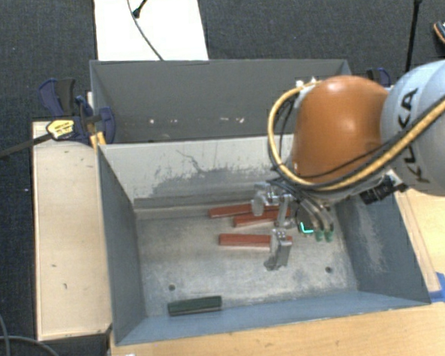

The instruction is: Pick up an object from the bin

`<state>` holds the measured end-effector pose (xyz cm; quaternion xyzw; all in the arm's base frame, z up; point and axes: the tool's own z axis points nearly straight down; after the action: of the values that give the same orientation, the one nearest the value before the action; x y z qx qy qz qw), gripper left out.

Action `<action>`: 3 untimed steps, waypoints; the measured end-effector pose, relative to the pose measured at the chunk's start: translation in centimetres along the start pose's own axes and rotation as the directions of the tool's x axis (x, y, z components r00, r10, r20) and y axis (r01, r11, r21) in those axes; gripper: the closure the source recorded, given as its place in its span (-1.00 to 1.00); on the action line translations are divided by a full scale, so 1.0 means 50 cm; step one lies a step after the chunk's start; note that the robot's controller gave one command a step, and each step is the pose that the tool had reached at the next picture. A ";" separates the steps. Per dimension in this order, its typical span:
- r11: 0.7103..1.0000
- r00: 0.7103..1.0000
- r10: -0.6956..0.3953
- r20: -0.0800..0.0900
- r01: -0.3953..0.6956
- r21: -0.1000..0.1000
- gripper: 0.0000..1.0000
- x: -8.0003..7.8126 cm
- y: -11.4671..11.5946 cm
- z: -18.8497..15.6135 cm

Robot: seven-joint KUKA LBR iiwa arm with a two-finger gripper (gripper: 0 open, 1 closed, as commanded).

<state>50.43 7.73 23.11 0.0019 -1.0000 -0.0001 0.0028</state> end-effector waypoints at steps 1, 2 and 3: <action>0.957 0.957 -0.289 0.002 0.289 0.001 -1.00 -0.026 -0.075 0.230; 0.919 0.919 -0.394 0.010 0.394 0.004 -1.00 -0.155 -0.126 0.322; 0.921 0.921 -0.389 0.013 0.389 0.002 1.00 -0.157 -0.122 0.314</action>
Offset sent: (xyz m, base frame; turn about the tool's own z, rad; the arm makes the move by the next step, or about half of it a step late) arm 0.0133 -0.0364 -0.1129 -0.2950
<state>58.21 1.67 7.39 0.2005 -0.9797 -0.0010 -0.0039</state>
